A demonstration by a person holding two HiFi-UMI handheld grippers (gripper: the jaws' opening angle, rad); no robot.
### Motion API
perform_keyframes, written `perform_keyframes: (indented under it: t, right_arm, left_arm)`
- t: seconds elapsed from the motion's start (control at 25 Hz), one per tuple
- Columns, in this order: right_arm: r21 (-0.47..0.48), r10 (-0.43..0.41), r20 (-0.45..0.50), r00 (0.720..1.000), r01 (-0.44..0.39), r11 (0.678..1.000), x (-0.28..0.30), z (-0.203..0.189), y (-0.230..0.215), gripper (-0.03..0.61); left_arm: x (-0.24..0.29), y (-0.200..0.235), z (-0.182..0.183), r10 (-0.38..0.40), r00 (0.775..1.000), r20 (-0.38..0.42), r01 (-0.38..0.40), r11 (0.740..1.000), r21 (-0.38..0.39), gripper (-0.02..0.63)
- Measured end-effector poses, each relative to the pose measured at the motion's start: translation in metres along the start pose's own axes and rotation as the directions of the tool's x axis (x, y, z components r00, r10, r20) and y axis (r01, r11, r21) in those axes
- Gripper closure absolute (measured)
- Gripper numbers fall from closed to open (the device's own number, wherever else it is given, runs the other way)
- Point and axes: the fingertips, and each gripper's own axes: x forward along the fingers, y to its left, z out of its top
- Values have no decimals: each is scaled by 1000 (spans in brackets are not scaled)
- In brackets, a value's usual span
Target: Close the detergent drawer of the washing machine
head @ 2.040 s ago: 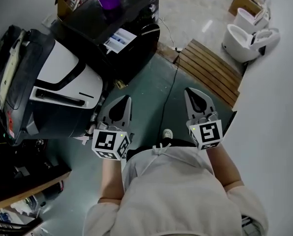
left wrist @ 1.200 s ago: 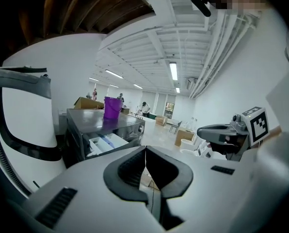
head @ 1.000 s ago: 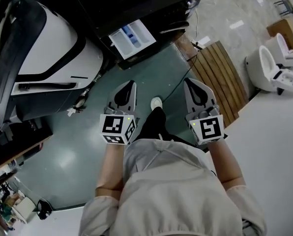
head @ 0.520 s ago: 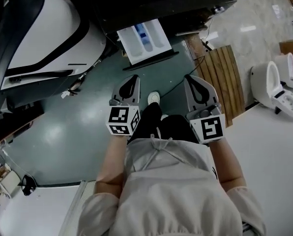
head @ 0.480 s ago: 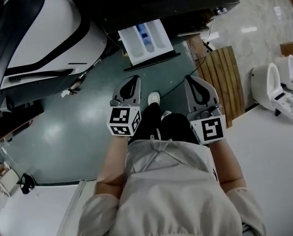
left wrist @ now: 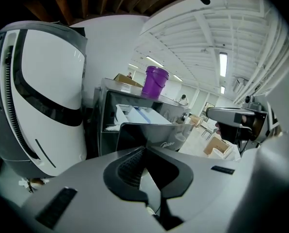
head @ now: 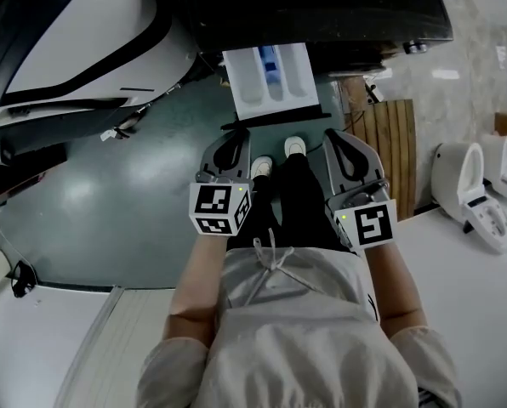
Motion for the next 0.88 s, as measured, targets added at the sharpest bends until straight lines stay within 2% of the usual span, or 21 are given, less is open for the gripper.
perform_keyframes:
  t: [0.32,0.56,0.72,0.88]
  right_arm:
    - [-17,78,-14,997,-79,997,22,3,-16,574]
    - [-60,133,30,991,-131,990,38,11,-30,574]
    - [-58,152,15,988,-151,987,47,10,-38,574]
    - [-60,169,11,985,-169,984,61,10,-45,574]
  left_arm:
    - [1,3,0,69,998,0,-69,997,-45,595]
    - [6,12,9,118,993,8,-115,981,-154,595]
    - [15,18,18,164,986,12,-162,981,-107,595]
    - [27,27,30,197,980,27,-194,976,-98,595]
